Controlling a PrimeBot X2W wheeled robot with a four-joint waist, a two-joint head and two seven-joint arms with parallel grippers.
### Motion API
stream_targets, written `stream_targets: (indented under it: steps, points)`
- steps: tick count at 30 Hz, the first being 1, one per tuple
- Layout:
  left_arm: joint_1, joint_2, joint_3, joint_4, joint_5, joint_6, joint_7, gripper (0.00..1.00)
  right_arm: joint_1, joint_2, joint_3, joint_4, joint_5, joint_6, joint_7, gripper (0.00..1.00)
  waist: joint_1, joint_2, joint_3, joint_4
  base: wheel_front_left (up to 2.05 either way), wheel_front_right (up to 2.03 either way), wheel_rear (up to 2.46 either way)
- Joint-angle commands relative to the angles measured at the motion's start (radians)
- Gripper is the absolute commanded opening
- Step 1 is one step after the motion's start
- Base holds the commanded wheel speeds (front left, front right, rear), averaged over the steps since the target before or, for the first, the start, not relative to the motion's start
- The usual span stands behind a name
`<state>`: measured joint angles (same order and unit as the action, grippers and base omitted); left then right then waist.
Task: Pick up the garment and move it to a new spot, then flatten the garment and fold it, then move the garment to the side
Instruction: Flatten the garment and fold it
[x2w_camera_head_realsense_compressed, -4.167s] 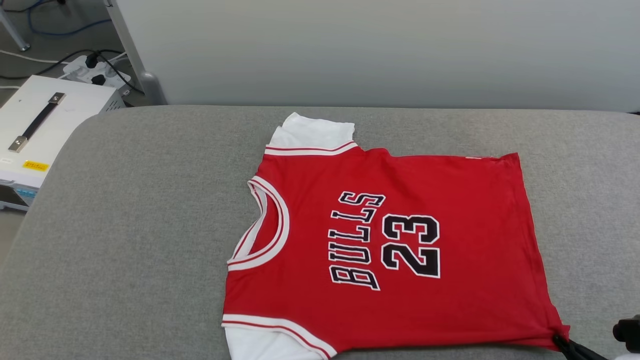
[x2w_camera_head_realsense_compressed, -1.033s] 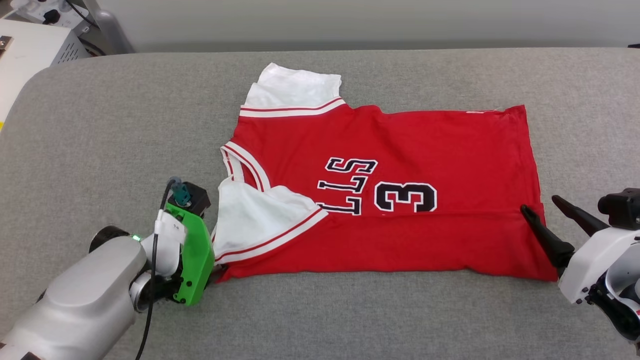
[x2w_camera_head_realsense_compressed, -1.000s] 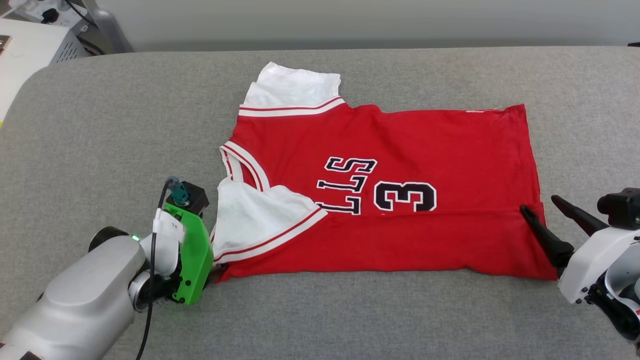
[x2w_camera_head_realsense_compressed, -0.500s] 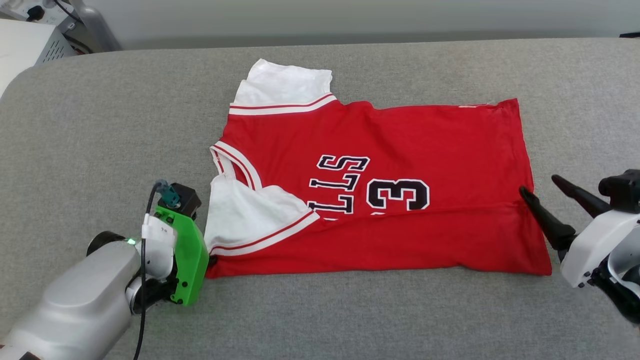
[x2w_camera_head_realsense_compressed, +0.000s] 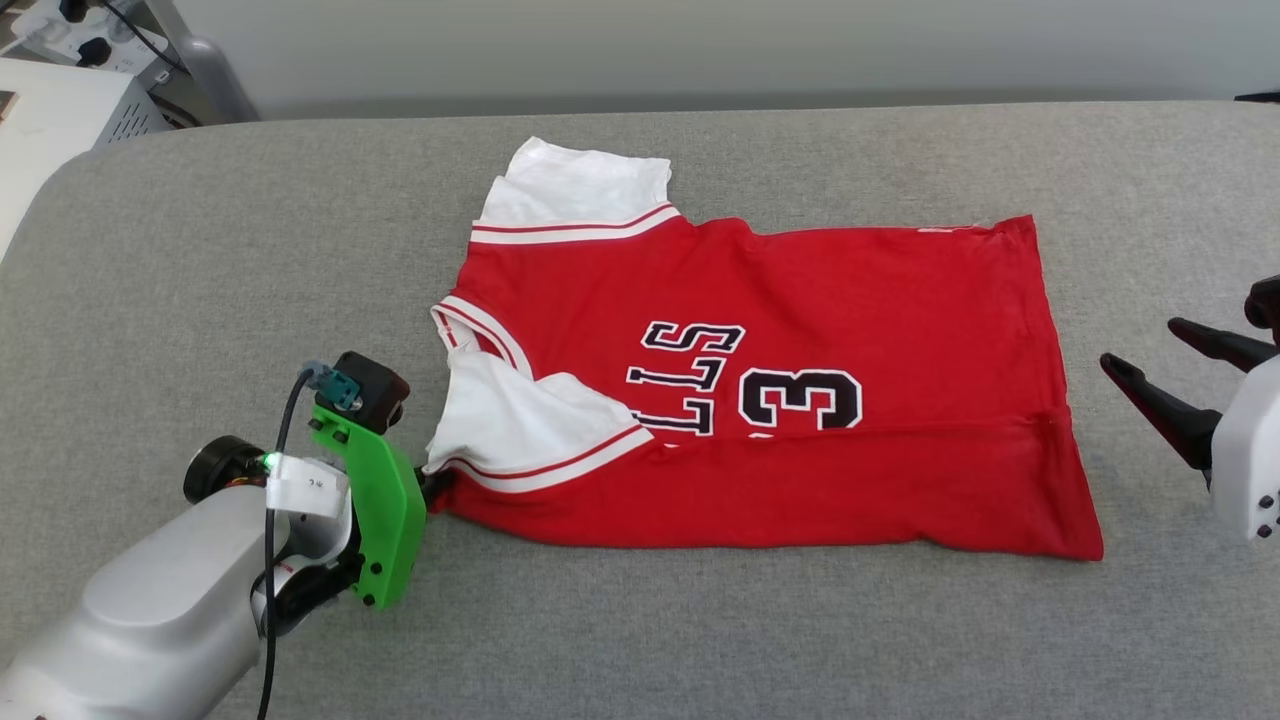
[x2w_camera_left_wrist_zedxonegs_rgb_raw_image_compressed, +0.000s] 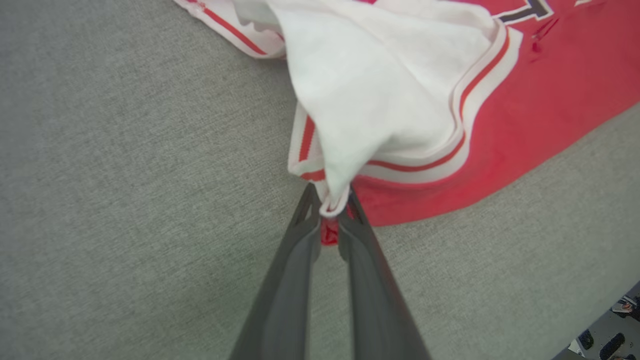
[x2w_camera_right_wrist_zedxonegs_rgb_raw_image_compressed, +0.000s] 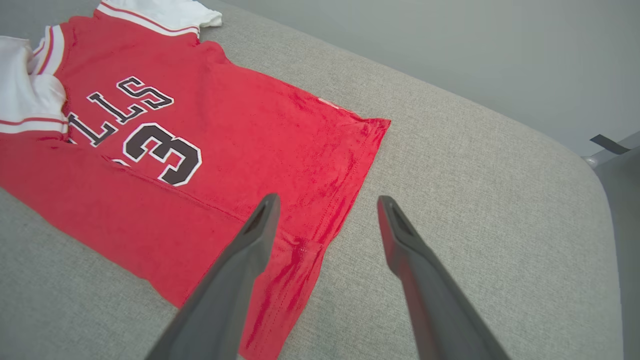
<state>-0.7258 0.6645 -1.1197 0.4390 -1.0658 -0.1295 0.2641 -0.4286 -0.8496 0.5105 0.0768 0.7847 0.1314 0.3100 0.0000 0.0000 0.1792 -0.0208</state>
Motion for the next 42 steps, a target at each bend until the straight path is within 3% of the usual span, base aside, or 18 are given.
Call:
stream_targets:
  steps: [1,8,11,30,31,32,33,42]
  points:
    - [-0.011,0.012,0.002,-0.012,0.023,0.01,-0.008,0.0,-0.012,-0.011,0.006,-0.012,0.015,-0.001,0.037,1.0,0.0,0.0,0.001,0.002,0.0,0.0,0.0]
    - [-0.009,0.031,0.002,-0.088,0.036,0.04,-0.011,0.0,0.004,-0.03,0.043,-0.01,0.022,-0.001,0.21,1.0,0.0,0.0,0.018,0.011,0.0,0.0,0.0]
    - [-0.011,0.034,0.002,-0.1,0.041,0.045,-0.016,0.0,0.012,0.002,0.051,0.019,0.031,-0.001,0.241,1.0,0.0,0.0,0.029,0.015,0.0,0.0,0.0]
    - [-0.008,0.02,-0.003,-0.081,0.047,0.047,-0.046,0.0,0.047,0.14,0.213,0.3,0.061,-0.001,0.224,1.0,0.0,0.0,0.072,0.037,0.0,0.0,0.0]
    - [-0.005,0.02,-0.004,-0.079,0.046,0.047,-0.047,0.0,0.044,0.142,0.216,0.302,0.069,-0.001,0.215,0.74,0.0,0.0,0.07,0.036,0.0,0.0,0.0]
    - [-0.001,0.02,-0.004,-0.077,0.044,0.047,-0.049,0.0,0.039,0.143,0.216,0.304,0.078,-0.001,0.198,0.29,0.0,0.0,0.067,0.034,0.0,0.0,0.0]
    - [0.003,0.02,-0.005,-0.075,0.042,0.047,-0.05,0.0,0.034,0.143,0.216,0.306,0.083,-0.001,0.185,0.0,0.0,0.0,0.063,0.033,0.0,0.0,0.0]
    - [0.067,0.058,0.002,-0.125,0.03,0.077,-0.098,0.0,0.034,0.081,0.192,0.241,0.097,-0.001,0.041,0.0,0.0,0.0,-0.034,0.031,0.0,0.0,0.0]
